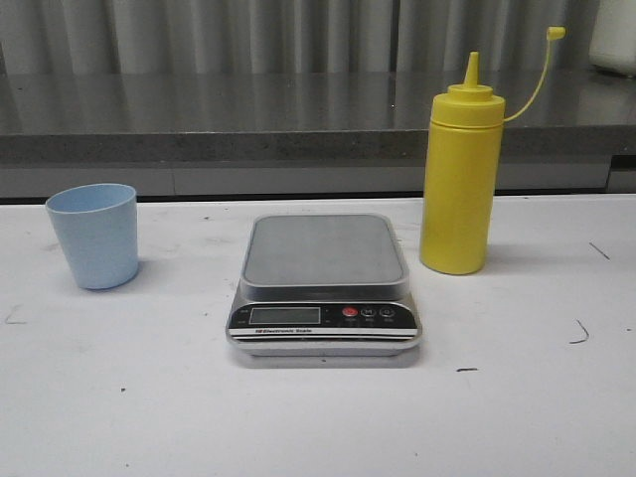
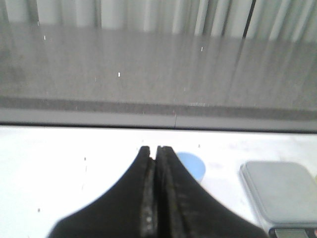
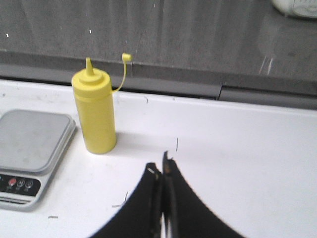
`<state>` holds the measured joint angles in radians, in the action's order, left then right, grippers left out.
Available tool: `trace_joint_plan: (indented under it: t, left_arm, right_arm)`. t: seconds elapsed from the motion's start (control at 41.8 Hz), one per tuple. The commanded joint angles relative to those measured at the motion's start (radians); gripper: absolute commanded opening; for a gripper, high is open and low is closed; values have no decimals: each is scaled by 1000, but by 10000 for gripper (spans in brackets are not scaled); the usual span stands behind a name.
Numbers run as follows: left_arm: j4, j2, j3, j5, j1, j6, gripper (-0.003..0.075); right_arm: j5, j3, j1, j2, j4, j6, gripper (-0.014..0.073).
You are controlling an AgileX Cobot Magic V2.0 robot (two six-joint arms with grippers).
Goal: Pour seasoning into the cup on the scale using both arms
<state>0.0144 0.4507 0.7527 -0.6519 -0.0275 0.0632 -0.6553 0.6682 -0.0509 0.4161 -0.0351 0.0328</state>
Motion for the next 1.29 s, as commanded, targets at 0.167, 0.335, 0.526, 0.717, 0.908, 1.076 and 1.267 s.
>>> trace_joint_plan:
  t: [0.167, 0.335, 0.526, 0.717, 0.908, 1.076, 1.267]
  left_arm:
    - [4, 148, 34, 47, 3, -1, -20]
    - [4, 221, 34, 49, 3, -1, -20]
    - [2, 308, 34, 50, 3, -1, 0]
    - [4, 393, 39, 83, 3, -28, 337]
    - [4, 527, 104, 84, -50, -28, 498]
    - [4, 696, 207, 47, -83, -28, 493]
    - [6, 903, 364, -33, -85, -28, 493]
  right_arm:
    - [56, 33, 3, 164, 7, 5, -120]
    - [42, 33, 3, 246, 8, 34, -99]
    - [42, 33, 3, 306, 8, 67, 242]
    - [44, 33, 3, 333, 8, 67, 484]
    - [42, 33, 3, 343, 8, 67, 484]
    - [42, 33, 3, 343, 8, 67, 484]
    - [41, 33, 3, 343, 8, 67, 484]
